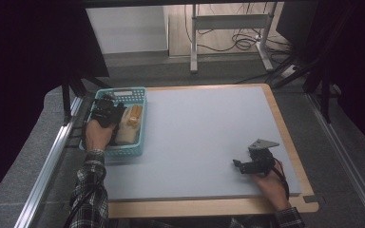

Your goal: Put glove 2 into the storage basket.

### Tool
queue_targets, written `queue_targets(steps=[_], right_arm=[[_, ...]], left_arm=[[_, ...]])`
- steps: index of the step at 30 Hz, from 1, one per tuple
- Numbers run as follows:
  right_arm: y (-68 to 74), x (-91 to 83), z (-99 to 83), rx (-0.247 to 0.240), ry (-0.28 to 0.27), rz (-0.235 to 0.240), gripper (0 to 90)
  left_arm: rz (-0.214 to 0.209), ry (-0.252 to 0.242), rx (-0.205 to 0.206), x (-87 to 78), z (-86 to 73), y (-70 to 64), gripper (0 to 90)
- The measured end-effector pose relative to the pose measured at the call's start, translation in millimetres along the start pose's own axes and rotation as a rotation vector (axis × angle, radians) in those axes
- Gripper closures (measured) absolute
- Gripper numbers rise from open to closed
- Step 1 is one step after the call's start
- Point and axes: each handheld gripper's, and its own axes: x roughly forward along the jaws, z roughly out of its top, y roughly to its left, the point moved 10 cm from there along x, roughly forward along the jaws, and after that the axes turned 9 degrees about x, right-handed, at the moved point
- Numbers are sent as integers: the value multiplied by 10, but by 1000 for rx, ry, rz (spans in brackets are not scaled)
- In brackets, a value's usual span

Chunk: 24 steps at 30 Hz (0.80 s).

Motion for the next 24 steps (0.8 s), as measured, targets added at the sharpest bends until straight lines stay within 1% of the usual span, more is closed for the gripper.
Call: queue_targets(steps=[1,2,3,4,5,6,7,8,9,10,11,12,13,15,16,17,18,19,20,21,22,24], right_arm=[[0,0,0,0,0,0,146],[0,0,0,0,0,0,146],[0,0,0,0,0,0,146],[0,0,0,0,0,0,146],[0,0,0,0,0,0,146],[0,0,0,0,0,0,146],[0,0,0,0,0,0,146],[0,0,0,0,0,0,146],[0,0,0,0,0,0,146],[0,0,0,0,0,0,146],[0,0,0,0,0,0,146],[0,0,0,0,0,0,146],[0,0,0,0,0,0,146],[0,0,0,0,0,0,146],[0,0,0,0,0,0,146],[0,0,0,0,0,0,146],[0,0,0,0,0,0,146],[0,0,0,0,0,0,146],[0,0,0,0,0,0,146],[0,0,0,0,0,0,146],[0,0,0,0,0,0,146],[0,0,0,0,0,0,146]], left_arm=[[-17,15,0,94,-49,-27,741],[-17,15,0,94,-49,-27,756],[-26,23,3,140,-65,-49,756],[-32,42,12,176,-79,-74,766],[-13,63,36,192,-86,-89,777],[-23,59,62,191,-69,-127,790],[-44,49,66,179,-45,-171,790],[-100,14,45,163,-2,-240,790],[-117,6,45,160,15,-274,791],[-104,31,74,185,24,-338,790],[-104,31,74,185,24,-338,789],[-67,54,106,209,27,-356,788],[-67,54,106,209,27,-356,787],[-79,51,86,209,38,-355,782],[-77,51,85,209,39,-336,772],[-69,52,81,198,34,-297,737],[-69,52,81,198,34,-297,719],[-56,44,79,175,31,-259,693],[-56,44,79,175,31,-259,654],[-46,37,79,161,32,-239,621],[-37,30,81,145,33,-221,621],[-24,18,84,108,36,-190,571]])
